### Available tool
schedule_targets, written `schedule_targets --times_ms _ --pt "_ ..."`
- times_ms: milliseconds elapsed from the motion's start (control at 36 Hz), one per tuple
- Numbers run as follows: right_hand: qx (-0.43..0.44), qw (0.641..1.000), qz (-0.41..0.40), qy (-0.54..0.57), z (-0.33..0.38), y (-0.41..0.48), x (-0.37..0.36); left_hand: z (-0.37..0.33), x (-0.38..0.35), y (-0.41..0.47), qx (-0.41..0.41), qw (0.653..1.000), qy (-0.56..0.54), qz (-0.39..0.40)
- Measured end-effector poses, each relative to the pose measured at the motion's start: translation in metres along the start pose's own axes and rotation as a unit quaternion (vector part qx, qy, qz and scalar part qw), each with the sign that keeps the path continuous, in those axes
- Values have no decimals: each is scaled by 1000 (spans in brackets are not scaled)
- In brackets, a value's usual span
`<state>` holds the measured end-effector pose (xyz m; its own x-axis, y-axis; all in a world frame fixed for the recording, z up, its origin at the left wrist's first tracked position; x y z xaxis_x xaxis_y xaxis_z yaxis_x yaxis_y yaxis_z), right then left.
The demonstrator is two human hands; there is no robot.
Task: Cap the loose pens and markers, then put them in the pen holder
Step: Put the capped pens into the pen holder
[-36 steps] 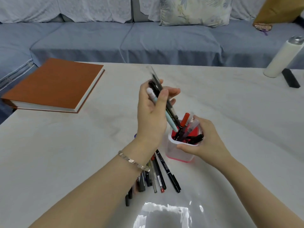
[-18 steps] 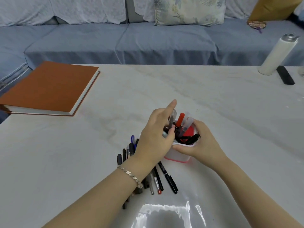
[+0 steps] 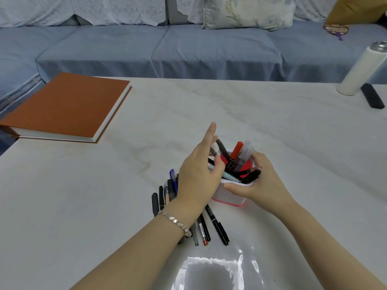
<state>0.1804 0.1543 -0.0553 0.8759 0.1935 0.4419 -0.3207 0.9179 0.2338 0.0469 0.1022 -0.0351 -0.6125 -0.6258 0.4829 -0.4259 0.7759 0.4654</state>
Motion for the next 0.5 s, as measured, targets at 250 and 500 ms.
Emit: schedule_targets --times_ms 250,500 --pt "-8 1000 14 6 -7 3 -2 1 3 1 -17 990 4 138" --pt "4 999 34 29 6 4 -2 80 71 -36 220 951 204 72"
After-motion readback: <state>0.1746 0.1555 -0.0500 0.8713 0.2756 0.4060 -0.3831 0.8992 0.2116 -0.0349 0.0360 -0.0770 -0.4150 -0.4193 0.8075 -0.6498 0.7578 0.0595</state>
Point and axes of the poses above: each hand's wrist, its own y-axis towards the middle knuckle, its own x-axis out of the back of the hand, z = x × y, the point moved 4 cm from there along y, towards the middle knuckle, and after that the axes turned 10 degrees about -z, right-handed, at the moved point
